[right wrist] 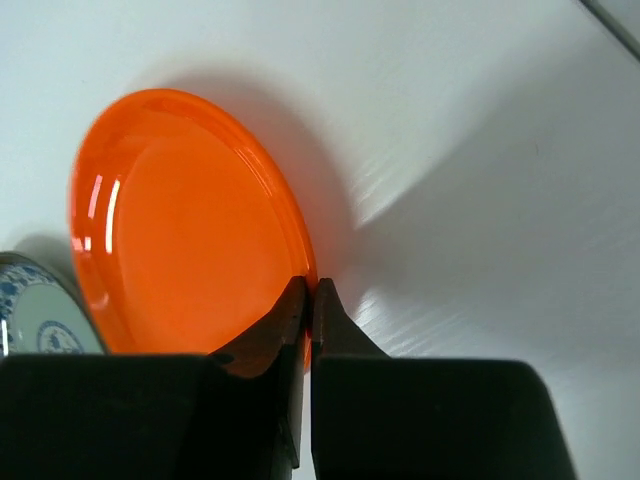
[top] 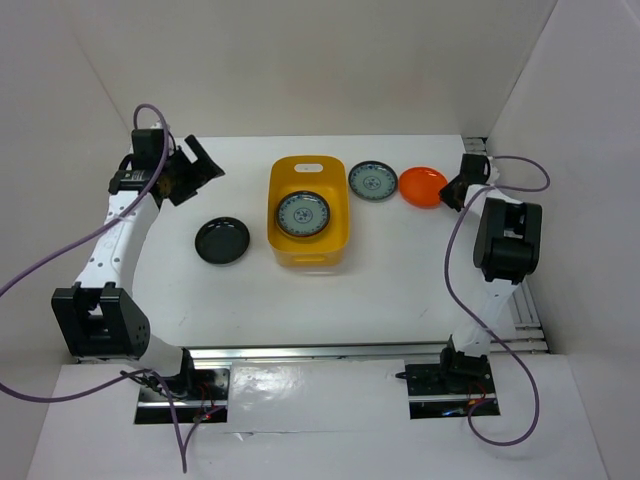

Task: Place the plates into the plastic bin on the countertop

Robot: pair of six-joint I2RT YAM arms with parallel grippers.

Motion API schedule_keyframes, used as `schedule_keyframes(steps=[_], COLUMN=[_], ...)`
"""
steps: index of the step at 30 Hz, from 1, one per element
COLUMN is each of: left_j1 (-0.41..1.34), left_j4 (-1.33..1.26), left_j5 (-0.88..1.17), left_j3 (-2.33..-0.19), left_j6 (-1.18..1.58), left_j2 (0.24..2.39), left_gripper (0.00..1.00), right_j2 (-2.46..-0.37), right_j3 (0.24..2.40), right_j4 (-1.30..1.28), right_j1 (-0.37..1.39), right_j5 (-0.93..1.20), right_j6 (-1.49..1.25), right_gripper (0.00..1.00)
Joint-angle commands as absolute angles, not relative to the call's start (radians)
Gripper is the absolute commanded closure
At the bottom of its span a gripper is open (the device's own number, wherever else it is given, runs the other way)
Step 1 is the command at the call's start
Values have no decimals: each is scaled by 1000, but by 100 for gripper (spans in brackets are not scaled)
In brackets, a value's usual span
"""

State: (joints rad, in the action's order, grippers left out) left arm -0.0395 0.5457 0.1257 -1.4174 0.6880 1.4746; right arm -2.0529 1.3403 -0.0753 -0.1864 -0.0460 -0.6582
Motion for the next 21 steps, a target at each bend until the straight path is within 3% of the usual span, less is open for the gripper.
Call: schedule_keyframes(steps=[1,10,21], left_j1=[-81,-112,-198], left_j4=[589,600,603], left_j5=[28,-3,32], left_j3=[-1419,-1293,-1181], left_j6=[778,761,730], left_j2=[1485,1496,1508], left_gripper=[0,0,0], right_j2=[-1926,-1793,-1732], right_j3=[1426,1657,1537], right_j4=[-184,-210,-32], right_j1=[-121,35,362], right_j5=[-219,-486,-34], right_j6=[-650,-563,-247], right_gripper=[100,100,100])
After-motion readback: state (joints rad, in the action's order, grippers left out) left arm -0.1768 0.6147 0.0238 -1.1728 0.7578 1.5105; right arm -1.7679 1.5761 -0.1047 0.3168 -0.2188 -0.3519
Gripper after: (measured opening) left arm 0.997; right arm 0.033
